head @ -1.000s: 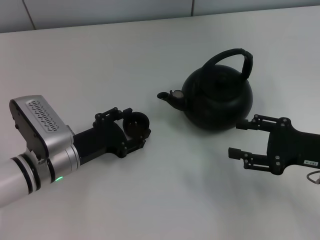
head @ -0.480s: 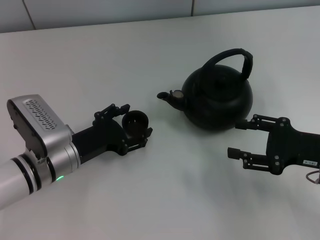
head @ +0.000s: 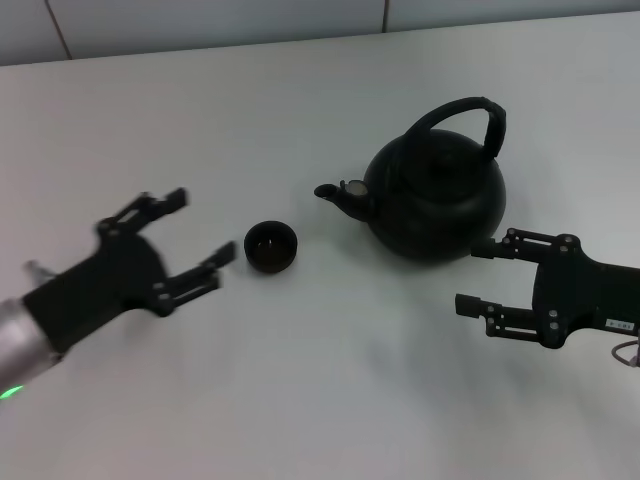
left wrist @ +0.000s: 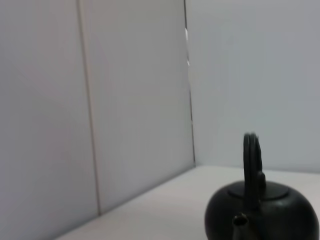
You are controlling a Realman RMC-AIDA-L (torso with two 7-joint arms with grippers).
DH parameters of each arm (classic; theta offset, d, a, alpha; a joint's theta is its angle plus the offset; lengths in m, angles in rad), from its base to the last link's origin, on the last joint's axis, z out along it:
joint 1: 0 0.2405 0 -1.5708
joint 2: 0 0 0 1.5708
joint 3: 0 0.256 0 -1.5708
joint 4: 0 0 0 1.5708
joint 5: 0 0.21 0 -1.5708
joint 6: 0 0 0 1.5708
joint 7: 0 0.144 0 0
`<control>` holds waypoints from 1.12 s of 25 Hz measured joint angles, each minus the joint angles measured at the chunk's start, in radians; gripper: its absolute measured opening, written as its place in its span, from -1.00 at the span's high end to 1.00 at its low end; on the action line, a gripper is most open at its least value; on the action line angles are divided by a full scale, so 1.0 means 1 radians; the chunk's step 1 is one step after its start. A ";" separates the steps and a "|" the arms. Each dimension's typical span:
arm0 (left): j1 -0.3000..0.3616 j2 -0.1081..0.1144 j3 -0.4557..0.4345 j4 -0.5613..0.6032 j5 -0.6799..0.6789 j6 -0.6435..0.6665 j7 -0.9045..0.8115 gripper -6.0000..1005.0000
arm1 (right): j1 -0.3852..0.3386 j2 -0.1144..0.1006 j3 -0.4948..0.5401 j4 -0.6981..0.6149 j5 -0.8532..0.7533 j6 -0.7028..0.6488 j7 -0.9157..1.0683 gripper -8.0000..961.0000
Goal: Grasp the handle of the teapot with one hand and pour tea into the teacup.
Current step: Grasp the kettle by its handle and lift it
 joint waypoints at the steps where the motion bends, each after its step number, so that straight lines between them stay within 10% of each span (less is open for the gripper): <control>1: 0.000 0.000 0.000 0.000 0.000 0.000 0.000 -0.68 | 0.000 0.000 0.000 0.000 0.000 0.000 0.000 -0.48; 10: 0.288 0.078 0.101 0.421 0.003 0.328 -0.328 -0.67 | 0.002 0.000 0.011 0.007 0.000 0.007 0.000 -0.48; 17: 0.299 0.099 0.105 0.440 0.009 0.350 -0.349 -0.67 | 0.005 0.002 0.012 0.008 0.001 0.006 0.007 -0.48; 28: 0.293 0.067 0.098 0.550 0.179 0.311 -0.344 -0.66 | 0.003 0.002 0.012 0.033 0.027 0.007 0.004 -0.48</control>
